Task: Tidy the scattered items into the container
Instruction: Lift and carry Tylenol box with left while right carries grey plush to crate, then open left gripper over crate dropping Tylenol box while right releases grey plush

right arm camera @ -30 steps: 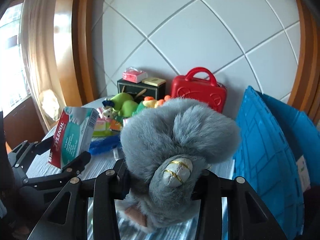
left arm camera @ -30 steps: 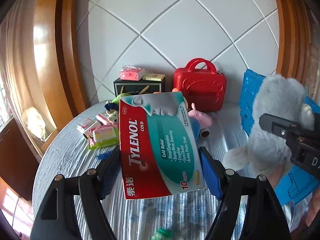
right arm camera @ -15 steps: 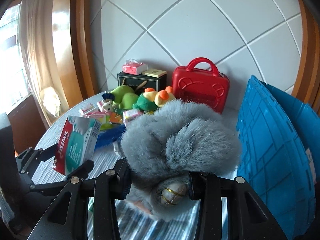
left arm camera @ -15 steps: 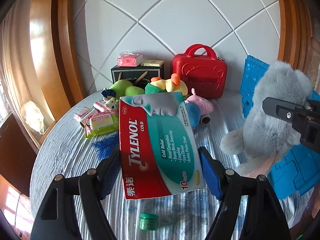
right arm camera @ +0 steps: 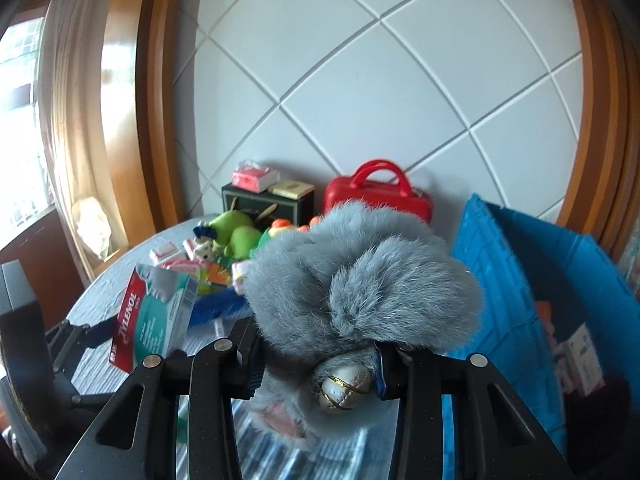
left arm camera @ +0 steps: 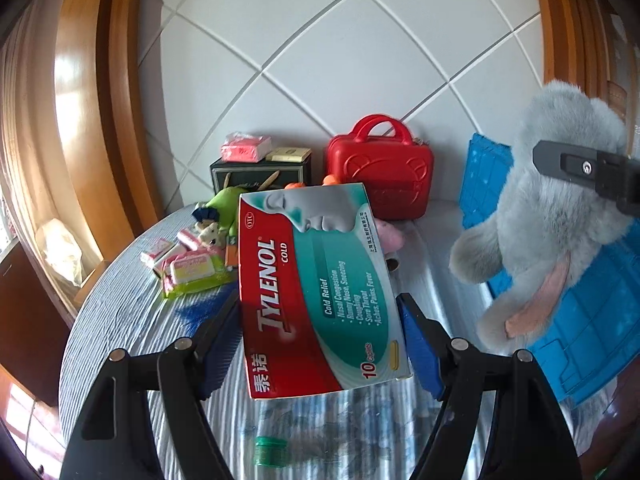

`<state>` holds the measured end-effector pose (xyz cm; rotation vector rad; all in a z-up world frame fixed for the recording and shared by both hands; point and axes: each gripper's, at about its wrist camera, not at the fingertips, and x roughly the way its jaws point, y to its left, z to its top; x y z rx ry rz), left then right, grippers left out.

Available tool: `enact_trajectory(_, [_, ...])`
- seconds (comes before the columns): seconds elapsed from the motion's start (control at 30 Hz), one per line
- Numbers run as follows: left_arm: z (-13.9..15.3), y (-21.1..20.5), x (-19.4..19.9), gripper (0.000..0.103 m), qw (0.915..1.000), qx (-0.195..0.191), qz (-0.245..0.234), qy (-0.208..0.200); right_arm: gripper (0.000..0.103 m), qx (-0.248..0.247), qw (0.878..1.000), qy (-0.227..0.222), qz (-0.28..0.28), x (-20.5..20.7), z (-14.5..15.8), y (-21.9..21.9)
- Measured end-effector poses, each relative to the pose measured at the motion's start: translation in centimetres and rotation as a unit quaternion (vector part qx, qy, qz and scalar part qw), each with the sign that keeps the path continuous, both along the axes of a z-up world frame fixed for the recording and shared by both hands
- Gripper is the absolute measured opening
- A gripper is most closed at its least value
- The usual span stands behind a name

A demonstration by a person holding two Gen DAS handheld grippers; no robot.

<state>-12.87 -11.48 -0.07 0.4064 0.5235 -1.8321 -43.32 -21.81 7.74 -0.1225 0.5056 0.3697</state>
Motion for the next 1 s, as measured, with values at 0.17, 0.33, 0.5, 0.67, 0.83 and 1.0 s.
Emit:
enact_trajectory(0.17, [4.0, 1.3, -4.9, 0.074, 0.9992, -0.026, -0.03, 0.0, 0.039, 0.009, 0.999, -0.024, -0.032, 0.3, 3.1, -4.9])
enact_trajectory(0.33, [8.1, 2.2, -11.4, 0.074, 0.9978, -0.029, -0.059, 0.008, 0.039, 0.013, 0.996, -0.048, -0.071, 0.8, 6.3, -12.6])
enact_trajectory(0.5, [12.3, 3.6, -19.1, 0.074, 0.9963, -0.025, -0.079, 0.022, 0.039, -0.003, 0.994, -0.062, -0.093, 1.7, 7.7, -21.3])
enact_trajectory(0.67, [14.8, 5.2, -27.4, 0.074, 0.9947, -0.004, -0.098, 0.03, 0.039, -0.02, 0.994, -0.04, -0.095, 2.5, 5.9, -30.1])
enact_trajectory(0.83, [14.7, 6.9, -35.8, 0.074, 0.9931, 0.015, -0.115, -0.017, 0.039, -0.025, 0.996, 0.005, -0.082, 3.5, 2.1, -36.3])
enact_trajectory(1.0, [11.7, 7.2, -40.4, 0.074, 0.986, 0.086, -0.127, -0.065, 0.039, -0.011, 0.996, 0.056, -0.07, 4.1, -1.8, -40.3])
